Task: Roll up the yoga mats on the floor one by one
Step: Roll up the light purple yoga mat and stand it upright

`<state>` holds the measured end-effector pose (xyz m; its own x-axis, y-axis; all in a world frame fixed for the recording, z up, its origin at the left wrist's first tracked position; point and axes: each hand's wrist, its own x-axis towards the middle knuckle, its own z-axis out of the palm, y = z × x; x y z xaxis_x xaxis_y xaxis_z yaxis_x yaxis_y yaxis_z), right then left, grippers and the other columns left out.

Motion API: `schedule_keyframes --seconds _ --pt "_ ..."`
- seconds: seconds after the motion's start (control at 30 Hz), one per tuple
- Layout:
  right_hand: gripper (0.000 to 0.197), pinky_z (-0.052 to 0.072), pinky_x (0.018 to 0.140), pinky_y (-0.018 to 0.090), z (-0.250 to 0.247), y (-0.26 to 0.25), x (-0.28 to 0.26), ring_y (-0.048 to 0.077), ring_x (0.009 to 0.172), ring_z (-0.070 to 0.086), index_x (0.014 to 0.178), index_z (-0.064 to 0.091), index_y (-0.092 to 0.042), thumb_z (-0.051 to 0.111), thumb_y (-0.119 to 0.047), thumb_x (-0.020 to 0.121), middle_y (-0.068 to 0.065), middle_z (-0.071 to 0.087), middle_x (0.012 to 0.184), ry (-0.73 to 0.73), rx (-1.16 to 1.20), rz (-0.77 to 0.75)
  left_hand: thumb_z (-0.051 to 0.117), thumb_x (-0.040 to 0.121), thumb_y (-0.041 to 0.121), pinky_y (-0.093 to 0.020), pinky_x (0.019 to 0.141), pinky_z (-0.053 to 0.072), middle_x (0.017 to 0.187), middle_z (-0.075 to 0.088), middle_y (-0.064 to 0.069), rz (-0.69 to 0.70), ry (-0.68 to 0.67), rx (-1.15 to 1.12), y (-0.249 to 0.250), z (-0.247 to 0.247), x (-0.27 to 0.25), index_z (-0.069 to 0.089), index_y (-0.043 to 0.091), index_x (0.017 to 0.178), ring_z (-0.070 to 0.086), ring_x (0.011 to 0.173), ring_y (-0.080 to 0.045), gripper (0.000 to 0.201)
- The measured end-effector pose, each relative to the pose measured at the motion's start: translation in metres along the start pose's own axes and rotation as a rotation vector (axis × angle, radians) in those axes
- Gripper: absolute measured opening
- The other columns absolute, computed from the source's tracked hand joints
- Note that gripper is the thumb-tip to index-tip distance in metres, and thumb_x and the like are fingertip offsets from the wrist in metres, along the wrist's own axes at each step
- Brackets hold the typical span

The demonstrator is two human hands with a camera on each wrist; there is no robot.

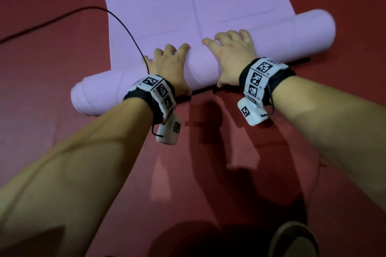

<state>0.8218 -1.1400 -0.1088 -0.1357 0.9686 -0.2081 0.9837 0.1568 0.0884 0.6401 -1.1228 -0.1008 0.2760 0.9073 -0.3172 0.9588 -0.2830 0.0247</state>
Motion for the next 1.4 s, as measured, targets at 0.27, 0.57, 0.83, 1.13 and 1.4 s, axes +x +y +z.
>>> schedule_keyframes --seconds 0.27,0.57,0.83,1.13,1.4 --pt "0.12 0.031 0.104 0.054 -0.009 -0.018 -0.037 0.033 0.124 0.041 0.145 0.027 -0.031 0.092 -0.05 0.046 0.008 0.043 0.136 -0.103 -0.045 -0.017 0.09 0.05 0.051 -0.06 0.104 0.034 0.138 0.043 -0.001 0.015 -0.087 -0.012 0.002 0.002 -0.042 0.025 0.039 0.146 0.041 0.127 -0.033 0.117" --pt "0.116 0.036 0.099 0.051 -0.01 -0.03 -0.091 0.03 0.12 0.043 0.141 0.033 -0.032 0.091 -0.05 0.041 0.005 0.045 0.129 -0.358 -0.002 -0.096 0.087 0.056 0.055 -0.058 0.097 0.037 0.133 0.045 -0.001 0.07 -0.352 -0.064 0.003 0.016 -0.095 0.027 0.039 0.144 0.043 0.126 -0.033 0.108" --pt "0.126 0.025 0.112 0.054 0.001 -0.034 -0.102 0.03 0.135 0.032 0.152 0.016 -0.026 0.087 -0.053 0.052 0.008 0.037 0.144 -0.217 -0.038 -0.102 0.084 0.026 0.058 -0.047 0.093 0.053 0.113 0.059 0.006 0.045 -0.502 -0.219 -0.002 0.001 -0.072 0.048 0.045 0.119 0.059 0.109 -0.026 0.101" --pt "0.122 0.03 0.106 0.051 -0.006 -0.032 -0.078 0.03 0.126 0.042 0.146 0.028 -0.03 0.088 -0.055 0.042 0.007 0.043 0.137 -0.284 0.024 -0.096 0.086 0.049 0.055 -0.055 0.101 0.044 0.135 0.049 -0.002 0.046 -0.43 -0.157 0.001 0.004 -0.072 0.036 0.035 0.143 0.049 0.126 -0.032 0.108" --pt "0.124 0.027 0.112 0.048 -0.009 -0.019 -0.065 0.03 0.133 0.037 0.153 0.024 -0.031 0.088 -0.054 0.049 0.007 0.041 0.144 -0.278 0.103 -0.128 0.088 0.057 0.056 -0.055 0.102 0.037 0.138 0.045 -0.003 0.042 -0.353 -0.126 0.005 0.003 -0.065 0.032 0.031 0.145 0.044 0.129 -0.034 0.108"
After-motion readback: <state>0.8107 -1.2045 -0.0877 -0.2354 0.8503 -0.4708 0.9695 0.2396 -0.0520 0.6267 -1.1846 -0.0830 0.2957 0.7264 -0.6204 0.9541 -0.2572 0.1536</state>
